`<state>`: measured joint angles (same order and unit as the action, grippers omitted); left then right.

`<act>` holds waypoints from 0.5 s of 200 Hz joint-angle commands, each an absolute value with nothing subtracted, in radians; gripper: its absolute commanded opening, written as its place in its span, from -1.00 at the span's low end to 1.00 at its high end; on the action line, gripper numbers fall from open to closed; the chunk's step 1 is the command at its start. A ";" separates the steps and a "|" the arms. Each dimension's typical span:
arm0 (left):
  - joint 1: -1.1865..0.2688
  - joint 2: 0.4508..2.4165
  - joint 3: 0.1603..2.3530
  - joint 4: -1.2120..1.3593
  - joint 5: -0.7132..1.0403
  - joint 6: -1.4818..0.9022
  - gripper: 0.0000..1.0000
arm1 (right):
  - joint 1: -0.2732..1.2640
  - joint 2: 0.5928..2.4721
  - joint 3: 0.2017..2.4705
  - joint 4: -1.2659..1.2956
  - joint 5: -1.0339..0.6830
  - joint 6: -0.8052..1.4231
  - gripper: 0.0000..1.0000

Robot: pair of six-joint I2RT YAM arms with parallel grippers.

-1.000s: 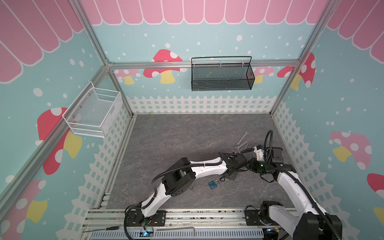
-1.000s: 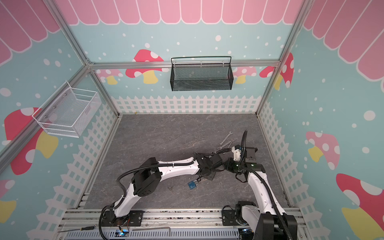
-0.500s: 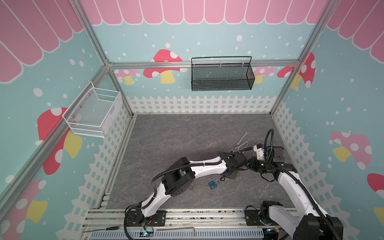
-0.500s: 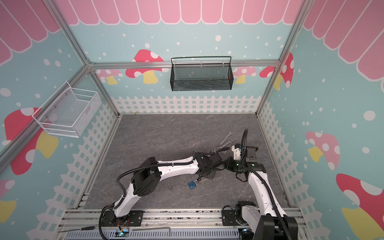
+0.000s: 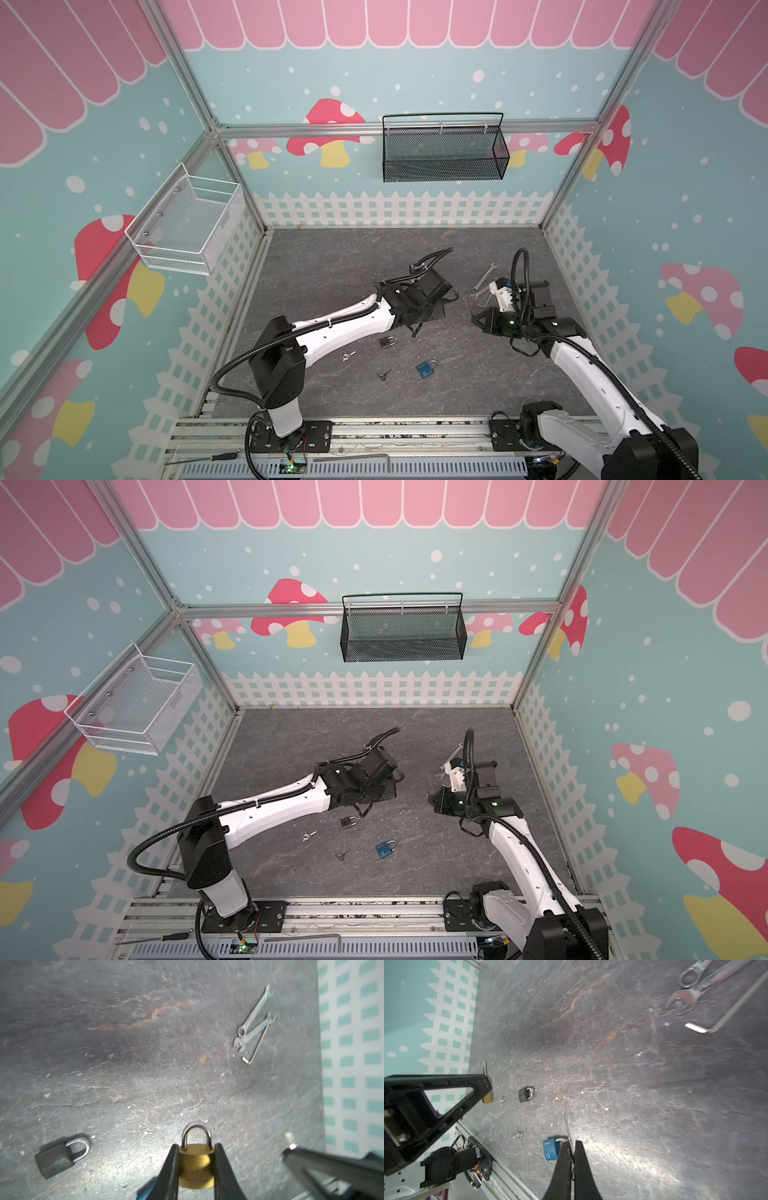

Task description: Unlock with the key

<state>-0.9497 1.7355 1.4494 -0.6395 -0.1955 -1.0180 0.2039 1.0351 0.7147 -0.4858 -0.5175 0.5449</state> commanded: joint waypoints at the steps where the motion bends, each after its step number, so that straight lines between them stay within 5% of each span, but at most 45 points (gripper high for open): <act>1: -0.936 1.678 1.393 -0.599 -0.266 -1.223 -1.00 | 0.308 1.052 0.707 -0.354 -0.461 0.667 -1.00; 100: -0.920 1.605 1.264 -0.500 -0.288 -1.420 -1.00 | 0.658 1.112 0.582 0.069 -0.291 0.982 -1.00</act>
